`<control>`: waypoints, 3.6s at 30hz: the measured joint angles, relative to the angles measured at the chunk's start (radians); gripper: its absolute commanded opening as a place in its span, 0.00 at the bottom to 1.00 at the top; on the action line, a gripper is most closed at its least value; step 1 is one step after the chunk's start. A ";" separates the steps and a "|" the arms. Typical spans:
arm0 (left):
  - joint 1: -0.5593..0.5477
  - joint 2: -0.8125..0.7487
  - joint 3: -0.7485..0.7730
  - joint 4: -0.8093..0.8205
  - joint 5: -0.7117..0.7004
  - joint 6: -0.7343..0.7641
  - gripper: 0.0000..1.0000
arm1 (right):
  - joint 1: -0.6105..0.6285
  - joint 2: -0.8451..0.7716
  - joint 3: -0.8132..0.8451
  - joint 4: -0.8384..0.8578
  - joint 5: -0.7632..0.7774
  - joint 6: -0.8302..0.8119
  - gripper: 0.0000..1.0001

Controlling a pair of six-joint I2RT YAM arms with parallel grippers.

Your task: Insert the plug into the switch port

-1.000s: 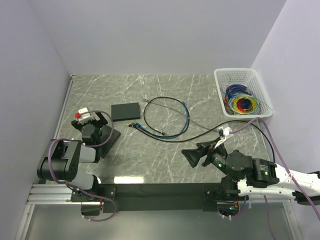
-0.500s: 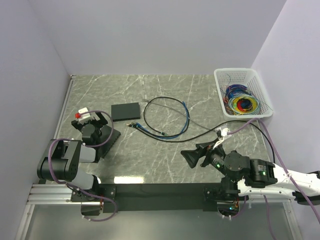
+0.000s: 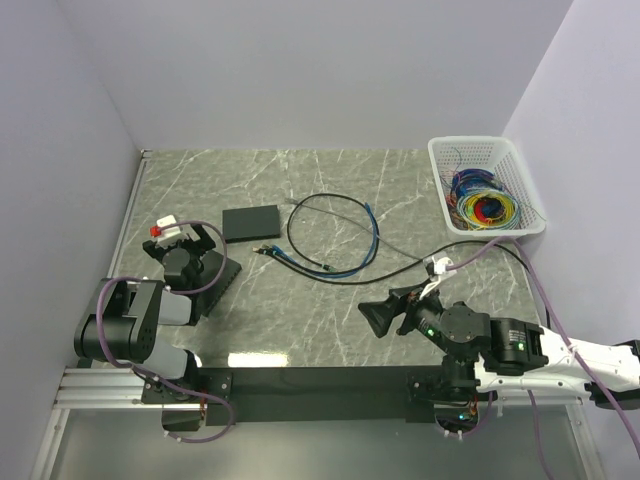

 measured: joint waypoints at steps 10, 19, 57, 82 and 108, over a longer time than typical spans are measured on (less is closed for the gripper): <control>0.000 0.000 0.000 0.000 0.000 0.000 0.99 | -0.289 0.263 0.163 -0.002 -0.118 -0.067 0.99; 0.000 0.000 0.000 0.000 0.000 0.000 0.99 | -0.587 0.769 0.472 0.079 -0.428 -0.129 0.97; 0.000 0.000 0.000 0.000 0.000 0.000 0.99 | -1.008 1.598 0.933 0.089 -0.497 -0.168 0.77; 0.000 0.000 0.000 0.000 0.000 0.000 0.99 | -1.048 1.715 0.988 0.045 -0.472 -0.238 0.37; 0.000 0.000 0.000 0.000 0.000 0.000 0.99 | -0.922 1.425 0.958 0.095 -0.569 -0.273 0.00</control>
